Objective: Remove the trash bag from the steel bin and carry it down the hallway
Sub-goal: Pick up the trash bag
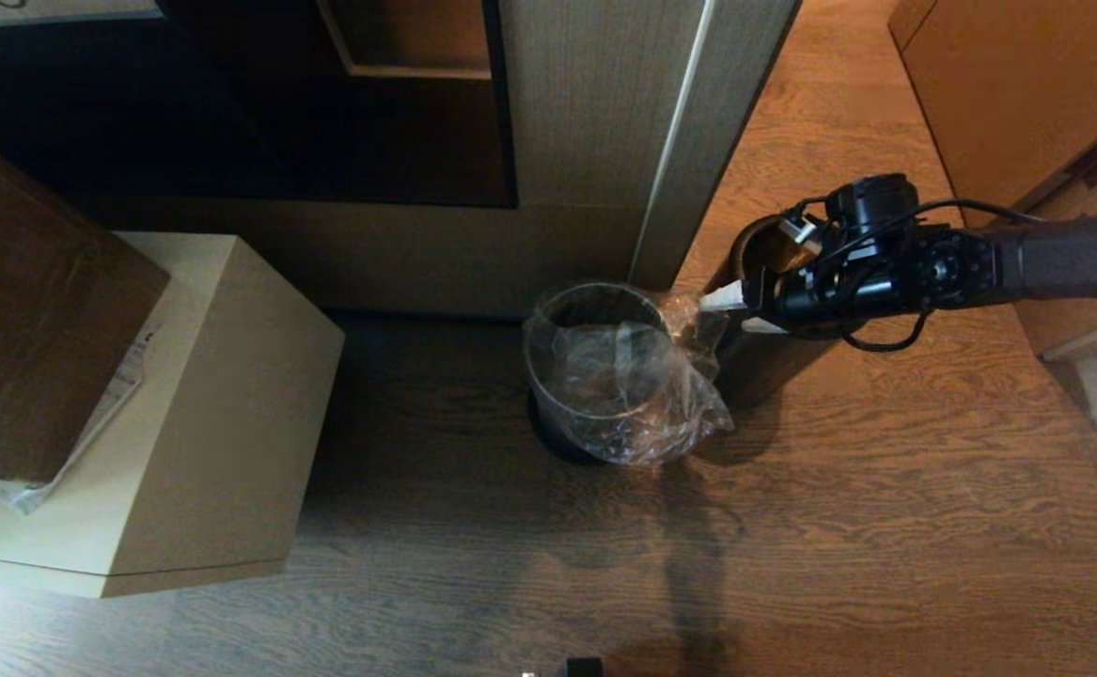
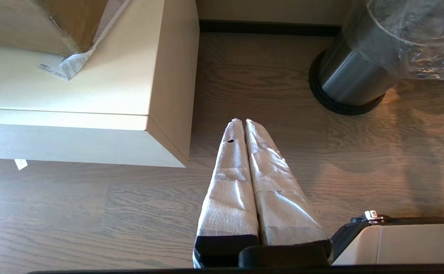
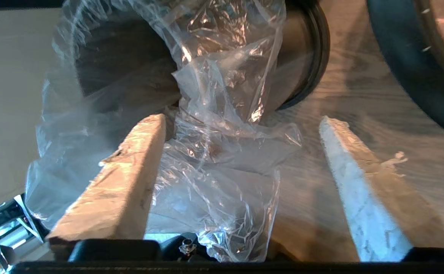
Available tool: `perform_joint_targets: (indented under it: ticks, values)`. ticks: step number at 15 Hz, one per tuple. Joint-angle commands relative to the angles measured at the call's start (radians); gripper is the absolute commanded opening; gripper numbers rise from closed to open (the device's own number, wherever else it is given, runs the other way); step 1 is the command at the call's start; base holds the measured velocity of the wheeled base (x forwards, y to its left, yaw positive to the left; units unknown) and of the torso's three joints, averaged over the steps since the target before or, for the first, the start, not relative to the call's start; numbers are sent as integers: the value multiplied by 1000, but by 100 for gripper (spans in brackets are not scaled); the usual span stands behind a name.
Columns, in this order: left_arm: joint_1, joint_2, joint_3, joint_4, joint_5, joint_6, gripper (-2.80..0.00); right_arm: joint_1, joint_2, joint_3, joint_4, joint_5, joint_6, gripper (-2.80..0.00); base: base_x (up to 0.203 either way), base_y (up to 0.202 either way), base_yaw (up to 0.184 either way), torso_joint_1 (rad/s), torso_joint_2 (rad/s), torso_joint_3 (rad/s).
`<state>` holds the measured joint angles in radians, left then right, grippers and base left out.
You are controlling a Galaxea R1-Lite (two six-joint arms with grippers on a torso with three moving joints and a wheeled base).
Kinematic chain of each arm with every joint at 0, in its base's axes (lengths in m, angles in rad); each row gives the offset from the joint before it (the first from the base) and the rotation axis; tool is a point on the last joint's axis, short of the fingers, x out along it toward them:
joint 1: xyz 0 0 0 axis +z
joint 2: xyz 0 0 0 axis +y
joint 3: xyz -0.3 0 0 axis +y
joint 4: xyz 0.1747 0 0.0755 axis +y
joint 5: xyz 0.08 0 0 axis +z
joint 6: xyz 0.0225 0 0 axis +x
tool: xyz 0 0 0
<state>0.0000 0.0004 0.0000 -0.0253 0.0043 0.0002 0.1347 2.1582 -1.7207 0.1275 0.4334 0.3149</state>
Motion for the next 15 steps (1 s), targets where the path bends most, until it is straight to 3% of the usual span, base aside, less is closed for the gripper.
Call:
perform_joint_targets:
  ticks: [1,15]
  values:
    - [0,0,11,-1,0,0,-280,3,46,-14,12,4,10,0,0,0,0,0,0,0]
    - [0,0,11,-1,0,0,-280,22,195,-122,-106,45,55,0,0,0,0,0,0,0]
